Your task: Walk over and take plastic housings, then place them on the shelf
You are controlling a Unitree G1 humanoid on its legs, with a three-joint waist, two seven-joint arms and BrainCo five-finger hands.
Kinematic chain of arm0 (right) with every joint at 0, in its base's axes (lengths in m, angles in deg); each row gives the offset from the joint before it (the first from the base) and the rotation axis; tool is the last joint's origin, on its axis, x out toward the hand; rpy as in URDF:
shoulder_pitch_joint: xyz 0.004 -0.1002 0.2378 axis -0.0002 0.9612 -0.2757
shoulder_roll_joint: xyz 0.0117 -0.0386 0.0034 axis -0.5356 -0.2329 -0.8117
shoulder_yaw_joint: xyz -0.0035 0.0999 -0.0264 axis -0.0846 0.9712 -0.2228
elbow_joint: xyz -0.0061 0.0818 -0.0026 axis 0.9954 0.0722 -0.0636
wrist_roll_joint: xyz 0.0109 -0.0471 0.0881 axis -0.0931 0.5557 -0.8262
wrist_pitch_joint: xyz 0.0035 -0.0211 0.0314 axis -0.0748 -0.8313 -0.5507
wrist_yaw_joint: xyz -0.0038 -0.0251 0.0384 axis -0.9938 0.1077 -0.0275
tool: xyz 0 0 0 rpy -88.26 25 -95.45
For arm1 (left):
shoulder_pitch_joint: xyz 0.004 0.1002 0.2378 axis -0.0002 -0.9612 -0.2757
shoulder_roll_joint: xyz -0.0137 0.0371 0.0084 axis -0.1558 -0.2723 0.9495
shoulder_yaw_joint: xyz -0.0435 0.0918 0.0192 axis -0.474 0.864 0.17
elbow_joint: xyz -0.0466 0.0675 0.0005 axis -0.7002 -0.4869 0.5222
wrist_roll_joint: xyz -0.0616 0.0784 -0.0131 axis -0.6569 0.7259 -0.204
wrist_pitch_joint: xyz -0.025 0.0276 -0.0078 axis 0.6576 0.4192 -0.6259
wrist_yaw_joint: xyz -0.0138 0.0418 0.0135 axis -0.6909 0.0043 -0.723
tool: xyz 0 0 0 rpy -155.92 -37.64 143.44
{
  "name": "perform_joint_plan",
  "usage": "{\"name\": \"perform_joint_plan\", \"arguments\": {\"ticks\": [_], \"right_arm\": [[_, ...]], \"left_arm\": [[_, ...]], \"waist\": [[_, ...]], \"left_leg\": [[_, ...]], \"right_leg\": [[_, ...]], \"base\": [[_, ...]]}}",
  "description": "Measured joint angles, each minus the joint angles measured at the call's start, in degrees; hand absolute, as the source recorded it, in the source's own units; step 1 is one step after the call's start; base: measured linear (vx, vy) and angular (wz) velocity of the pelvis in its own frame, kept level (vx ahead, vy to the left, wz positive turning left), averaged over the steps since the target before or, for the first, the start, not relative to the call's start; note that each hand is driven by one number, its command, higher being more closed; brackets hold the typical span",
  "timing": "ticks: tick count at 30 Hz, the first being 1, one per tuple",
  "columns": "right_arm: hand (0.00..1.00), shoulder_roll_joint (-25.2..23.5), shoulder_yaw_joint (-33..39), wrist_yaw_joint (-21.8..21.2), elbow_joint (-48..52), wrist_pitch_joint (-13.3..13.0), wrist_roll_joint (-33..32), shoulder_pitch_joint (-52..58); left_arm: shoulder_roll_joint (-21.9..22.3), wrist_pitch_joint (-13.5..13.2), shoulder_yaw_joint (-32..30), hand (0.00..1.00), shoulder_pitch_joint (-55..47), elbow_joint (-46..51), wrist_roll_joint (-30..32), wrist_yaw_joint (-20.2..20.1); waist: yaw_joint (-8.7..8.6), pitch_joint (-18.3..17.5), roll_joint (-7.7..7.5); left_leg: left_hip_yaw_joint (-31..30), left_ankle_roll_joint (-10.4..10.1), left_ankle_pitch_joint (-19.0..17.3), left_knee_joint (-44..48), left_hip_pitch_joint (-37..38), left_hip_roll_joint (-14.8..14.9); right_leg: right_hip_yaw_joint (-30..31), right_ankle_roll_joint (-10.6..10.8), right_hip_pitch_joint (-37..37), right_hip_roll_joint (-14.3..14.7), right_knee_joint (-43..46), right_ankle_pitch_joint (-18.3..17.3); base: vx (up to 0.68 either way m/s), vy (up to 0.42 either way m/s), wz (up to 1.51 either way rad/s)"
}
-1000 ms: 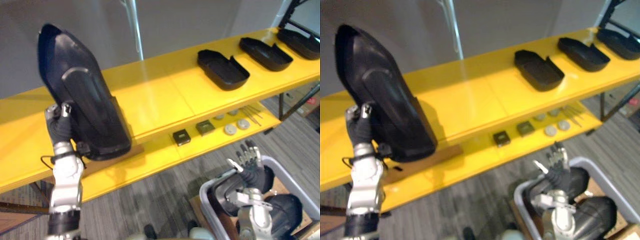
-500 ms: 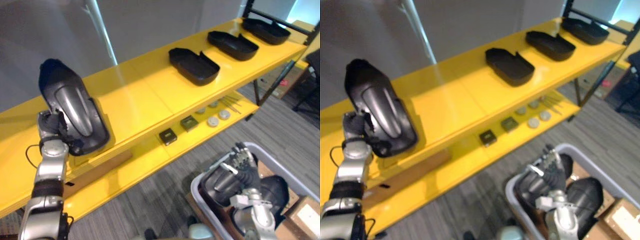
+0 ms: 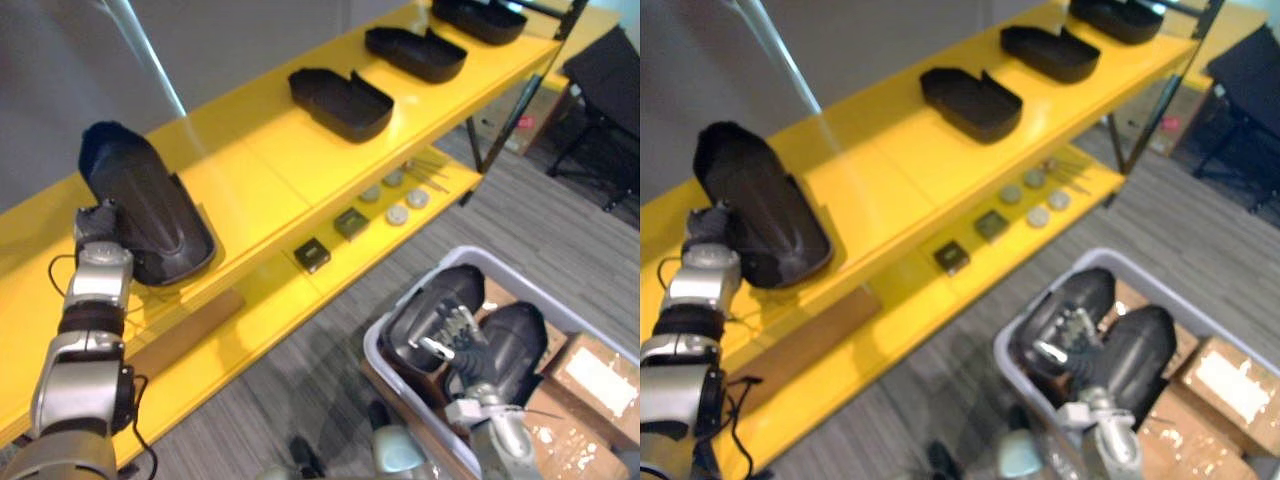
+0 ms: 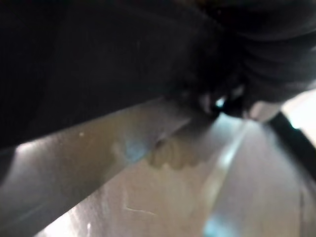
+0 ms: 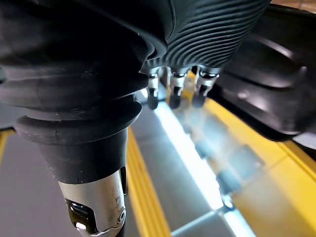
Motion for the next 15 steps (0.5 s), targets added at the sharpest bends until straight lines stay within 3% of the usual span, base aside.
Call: {"name": "perform_joint_plan", "arguments": {"ticks": [6, 12, 15], "right_arm": [[0.0, 0.1, -0.6, 1.9, 1.2, -0.2, -1.1, 0.0], [0.0, 0.1, -2.7, 3.7, 1.2, -0.9, -2.1, 0.0], [0.0, 0.2, -3.8, 4.2, 1.2, -1.4, -2.1, 0.0]], "left_arm": [[-1.2, 1.7, 0.0, 0.0, 2.2, -1.0, -2.2, 3.5], [-1.6, 1.5, 0.0, 0.0, 3.5, -1.0, -3.6, 9.7], [-1.7, -0.1, 0.0, 0.0, 5.6, -1.6, -5.0, 13.8]], "waist": [[-0.07, 2.0, -0.25], [0.25, 2.1, -0.39], [0.31, 2.5, -0.54]], "left_leg": [[0.0, -0.1, -0.2, 1.8, -2.1, 0.6], [-0.1, 0.1, -0.9, 3.0, -2.6, 0.8], [-0.3, 0.3, -1.3, 3.8, -3.0, 0.8]], "right_leg": [[0.1, -0.1, -1.4, 0.3, 0.1, 0.5], [0.0, -0.1, -1.3, 0.2, 0.1, 0.5], [-0.3, -0.1, -1.2, 0.0, 0.2, 0.5]], "base": [[-0.01, -0.006, 0.0], [0.0, -0.001, 0.01], [-0.03, 0.024, 0.04]]}}
